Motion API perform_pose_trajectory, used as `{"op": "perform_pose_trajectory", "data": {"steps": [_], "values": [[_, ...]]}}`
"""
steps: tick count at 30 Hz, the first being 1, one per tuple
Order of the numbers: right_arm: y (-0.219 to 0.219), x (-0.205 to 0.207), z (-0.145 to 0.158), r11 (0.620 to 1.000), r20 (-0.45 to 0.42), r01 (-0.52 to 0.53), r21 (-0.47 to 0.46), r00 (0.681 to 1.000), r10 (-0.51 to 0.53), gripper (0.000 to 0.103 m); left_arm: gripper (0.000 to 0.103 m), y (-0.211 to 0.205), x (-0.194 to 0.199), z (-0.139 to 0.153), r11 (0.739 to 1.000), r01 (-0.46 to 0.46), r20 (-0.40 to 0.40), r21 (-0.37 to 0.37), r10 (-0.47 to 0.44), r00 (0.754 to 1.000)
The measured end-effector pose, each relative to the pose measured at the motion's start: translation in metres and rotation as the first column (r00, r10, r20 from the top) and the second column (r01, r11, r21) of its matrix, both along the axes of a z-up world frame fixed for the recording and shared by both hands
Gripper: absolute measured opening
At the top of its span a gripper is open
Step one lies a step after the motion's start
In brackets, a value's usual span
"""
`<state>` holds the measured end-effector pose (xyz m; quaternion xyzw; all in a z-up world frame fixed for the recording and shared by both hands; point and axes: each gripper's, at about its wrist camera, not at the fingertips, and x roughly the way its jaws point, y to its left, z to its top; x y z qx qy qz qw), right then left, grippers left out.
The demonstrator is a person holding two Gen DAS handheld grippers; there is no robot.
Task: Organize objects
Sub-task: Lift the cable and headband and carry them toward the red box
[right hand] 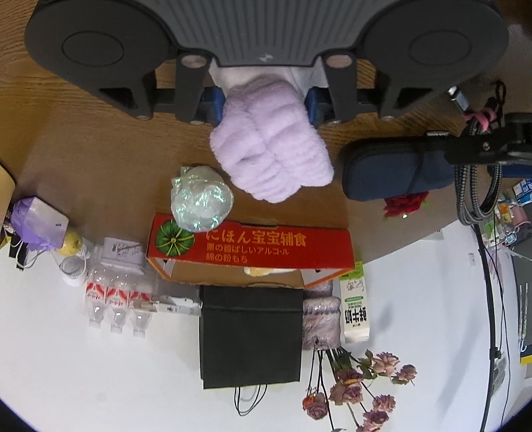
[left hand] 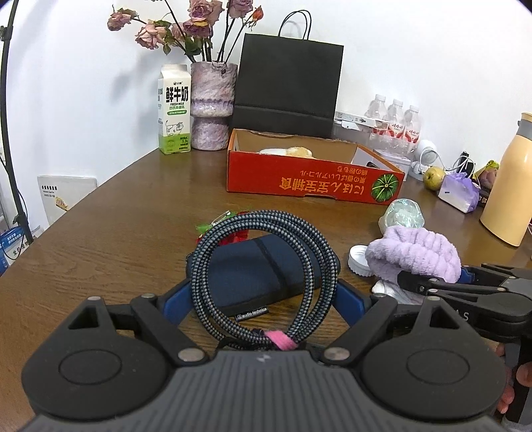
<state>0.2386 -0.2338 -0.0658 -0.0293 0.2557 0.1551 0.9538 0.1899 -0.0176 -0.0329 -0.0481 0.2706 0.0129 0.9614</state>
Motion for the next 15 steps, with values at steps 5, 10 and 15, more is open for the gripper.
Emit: {"op": "perform_pose_trajectory", "data": {"steps": [5, 10, 15], "values": [[-0.001, -0.006, 0.004, 1.000, 0.043, 0.002, 0.010, 0.999, -0.002, 0.038, 0.088, 0.002, 0.001, 0.000, 1.000, 0.001, 0.003, 0.000, -0.001, 1.000], [-0.001, -0.012, 0.007, 1.000, 0.092, 0.003, 0.015, 0.996, -0.005, 0.038, 0.088, 0.002, 0.003, 0.003, 1.000, 0.011, 0.014, 0.008, -0.012, 1.000], [-0.001, -0.013, 0.010, 1.000, 0.112, 0.009, 0.025, 0.994, -0.011, 0.038, 0.088, 0.001, 0.005, 0.010, 1.000, 0.028, 0.031, 0.011, -0.028, 0.999]]}}
